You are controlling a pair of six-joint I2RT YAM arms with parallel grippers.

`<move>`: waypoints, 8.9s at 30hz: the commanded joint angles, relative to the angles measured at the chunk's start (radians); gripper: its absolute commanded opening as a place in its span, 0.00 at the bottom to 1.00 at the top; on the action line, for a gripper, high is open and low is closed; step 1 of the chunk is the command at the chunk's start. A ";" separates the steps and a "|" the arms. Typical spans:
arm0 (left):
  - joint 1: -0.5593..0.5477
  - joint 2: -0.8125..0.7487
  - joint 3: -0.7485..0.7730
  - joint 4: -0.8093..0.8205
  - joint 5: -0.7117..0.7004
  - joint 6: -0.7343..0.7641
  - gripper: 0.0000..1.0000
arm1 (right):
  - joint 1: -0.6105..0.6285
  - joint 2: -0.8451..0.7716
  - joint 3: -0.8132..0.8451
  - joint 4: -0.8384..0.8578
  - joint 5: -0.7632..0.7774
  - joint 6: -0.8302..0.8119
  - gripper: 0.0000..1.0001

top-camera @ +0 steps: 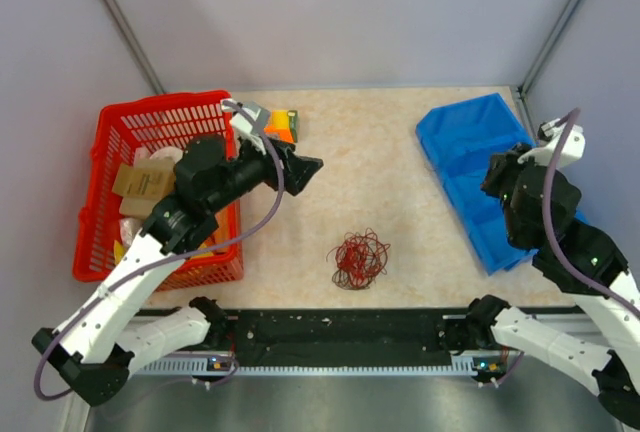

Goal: Untangle the cables

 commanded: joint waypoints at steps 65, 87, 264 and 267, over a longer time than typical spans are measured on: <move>-0.211 -0.114 -0.205 0.145 -0.216 0.347 0.79 | -0.917 0.368 -0.264 -0.110 -0.358 0.310 0.03; -0.227 -0.050 -0.187 0.122 -0.209 0.335 0.79 | -0.715 0.179 -0.235 -0.118 -0.505 0.120 0.99; -0.173 -0.134 -0.291 0.271 -0.247 0.103 0.96 | -0.957 0.521 -0.074 0.154 -0.648 0.233 0.00; -0.173 -0.137 -0.290 0.271 -0.245 0.103 0.96 | -0.963 0.579 -0.054 0.171 -0.585 0.225 0.00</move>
